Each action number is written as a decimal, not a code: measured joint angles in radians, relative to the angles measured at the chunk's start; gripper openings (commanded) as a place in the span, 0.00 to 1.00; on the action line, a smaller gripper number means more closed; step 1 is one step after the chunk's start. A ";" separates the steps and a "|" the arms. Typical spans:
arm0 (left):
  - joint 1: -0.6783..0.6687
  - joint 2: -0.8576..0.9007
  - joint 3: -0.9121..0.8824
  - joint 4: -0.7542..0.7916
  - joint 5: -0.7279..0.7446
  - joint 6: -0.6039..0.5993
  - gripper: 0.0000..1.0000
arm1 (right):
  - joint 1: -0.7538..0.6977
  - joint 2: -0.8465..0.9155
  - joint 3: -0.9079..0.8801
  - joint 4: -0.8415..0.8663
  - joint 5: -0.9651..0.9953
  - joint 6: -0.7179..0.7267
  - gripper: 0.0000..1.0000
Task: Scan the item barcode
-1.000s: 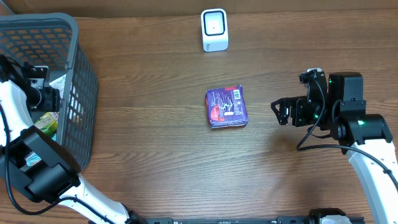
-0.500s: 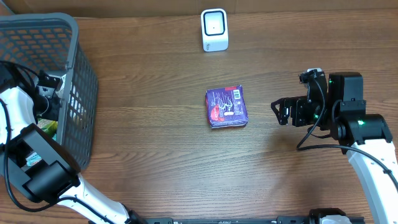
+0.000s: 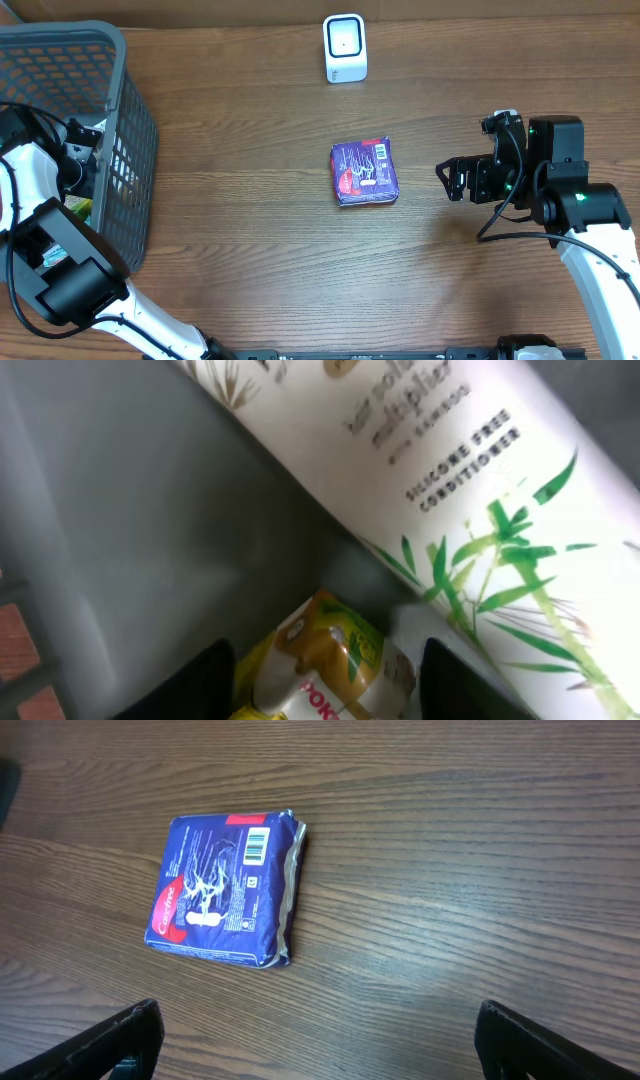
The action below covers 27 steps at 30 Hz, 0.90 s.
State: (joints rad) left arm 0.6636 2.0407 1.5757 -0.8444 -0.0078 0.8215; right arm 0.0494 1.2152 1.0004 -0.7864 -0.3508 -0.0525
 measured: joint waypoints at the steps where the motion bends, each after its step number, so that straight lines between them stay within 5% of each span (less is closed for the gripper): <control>1: 0.000 0.000 0.000 -0.005 -0.004 0.001 0.63 | 0.000 0.000 0.000 0.000 0.000 0.000 1.00; 5: 0.000 0.000 0.000 -0.021 -0.019 -0.009 0.72 | 0.000 0.000 0.000 0.000 -0.001 0.000 1.00; 16: 0.000 0.000 -0.001 -0.065 -0.041 -0.001 0.69 | 0.000 0.000 0.000 0.000 0.000 0.000 1.00; 24: 0.002 0.000 -0.001 -0.065 -0.056 0.019 0.35 | 0.000 0.000 0.000 0.000 0.000 0.000 1.00; 27: 0.002 0.000 -0.001 -0.063 -0.056 0.021 0.14 | 0.000 0.000 0.000 0.000 0.000 0.000 1.00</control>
State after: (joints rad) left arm 0.6655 2.0407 1.5749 -0.9073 -0.0635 0.8421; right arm 0.0494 1.2152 1.0004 -0.7868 -0.3511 -0.0521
